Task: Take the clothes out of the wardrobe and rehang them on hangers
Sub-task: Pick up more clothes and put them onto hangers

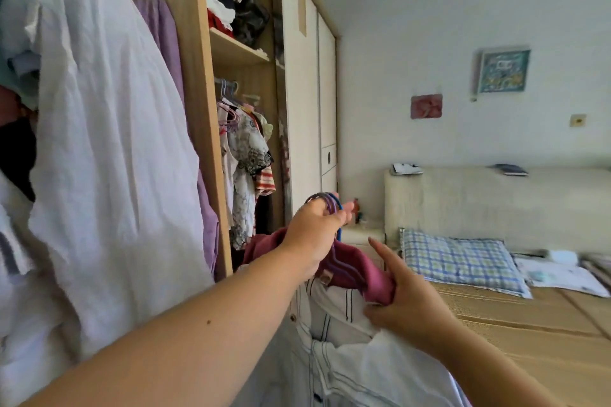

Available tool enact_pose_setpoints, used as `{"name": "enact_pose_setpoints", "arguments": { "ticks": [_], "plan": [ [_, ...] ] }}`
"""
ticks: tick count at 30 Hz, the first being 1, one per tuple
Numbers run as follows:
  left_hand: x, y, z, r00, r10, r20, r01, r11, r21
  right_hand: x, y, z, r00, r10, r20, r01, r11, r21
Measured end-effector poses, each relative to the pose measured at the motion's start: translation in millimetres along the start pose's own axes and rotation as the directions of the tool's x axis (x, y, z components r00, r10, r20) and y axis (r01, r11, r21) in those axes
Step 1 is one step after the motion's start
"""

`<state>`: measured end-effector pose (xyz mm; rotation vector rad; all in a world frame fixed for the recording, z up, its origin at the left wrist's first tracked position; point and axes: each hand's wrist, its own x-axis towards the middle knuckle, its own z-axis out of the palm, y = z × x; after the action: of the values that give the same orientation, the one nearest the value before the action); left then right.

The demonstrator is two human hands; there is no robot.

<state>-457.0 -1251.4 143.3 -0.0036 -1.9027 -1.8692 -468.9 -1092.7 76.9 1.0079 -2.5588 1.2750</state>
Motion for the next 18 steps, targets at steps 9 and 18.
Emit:
{"name": "enact_pose_setpoints", "arguments": {
  "ticks": [9, 18],
  "plan": [
    [104, -2, -17, 0.999, 0.036, 0.013, -0.037, 0.999, 0.016, 85, -6, -2, 0.994, -0.047, -0.102, 0.034, 0.992, -0.122],
    [242, -44, -37, 0.995, 0.076, -0.067, -0.064, 0.984, 0.166, 225, 45, 4, 0.994, -0.098, -0.039, 0.087, 0.971, -0.222]
  ]
}}
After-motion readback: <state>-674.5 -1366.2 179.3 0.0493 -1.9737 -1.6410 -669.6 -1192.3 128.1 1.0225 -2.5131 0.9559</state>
